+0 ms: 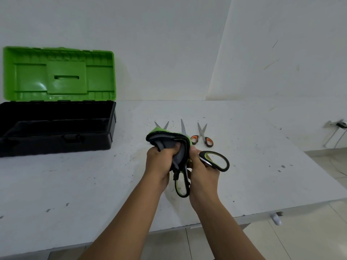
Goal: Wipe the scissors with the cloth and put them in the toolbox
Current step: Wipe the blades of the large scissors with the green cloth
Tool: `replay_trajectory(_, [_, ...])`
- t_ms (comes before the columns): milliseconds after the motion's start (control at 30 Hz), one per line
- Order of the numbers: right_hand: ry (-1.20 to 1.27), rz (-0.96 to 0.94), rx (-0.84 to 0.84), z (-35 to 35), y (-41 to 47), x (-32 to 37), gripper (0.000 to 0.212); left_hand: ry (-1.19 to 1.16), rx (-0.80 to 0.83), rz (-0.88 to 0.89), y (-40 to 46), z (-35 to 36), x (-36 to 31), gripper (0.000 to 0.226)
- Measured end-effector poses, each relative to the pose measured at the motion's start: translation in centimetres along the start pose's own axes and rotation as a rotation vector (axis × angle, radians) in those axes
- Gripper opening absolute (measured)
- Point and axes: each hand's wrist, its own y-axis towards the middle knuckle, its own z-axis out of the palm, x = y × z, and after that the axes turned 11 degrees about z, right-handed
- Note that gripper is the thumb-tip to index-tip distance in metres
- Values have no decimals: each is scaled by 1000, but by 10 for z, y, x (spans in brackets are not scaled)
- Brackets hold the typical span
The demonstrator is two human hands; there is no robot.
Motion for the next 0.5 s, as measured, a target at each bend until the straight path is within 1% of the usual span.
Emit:
replay_trajectory(200, [-7,-26,-30,3,2,1,21,-48,-57,-15,5,10,-5,15])
replay_trajectory(300, [-14,-38,-36,3,0,0,17,-115,-75,-33,6,13,-3,16])
replay_trajectory(400, [-31,-50,-48,3,-2,-3,18,-169,-109,-40,4,15,-1,19])
replay_trajectory(500, [-4,-64,-45,1,-3,-1,19,-214,-76,-62,-3,15,3,22])
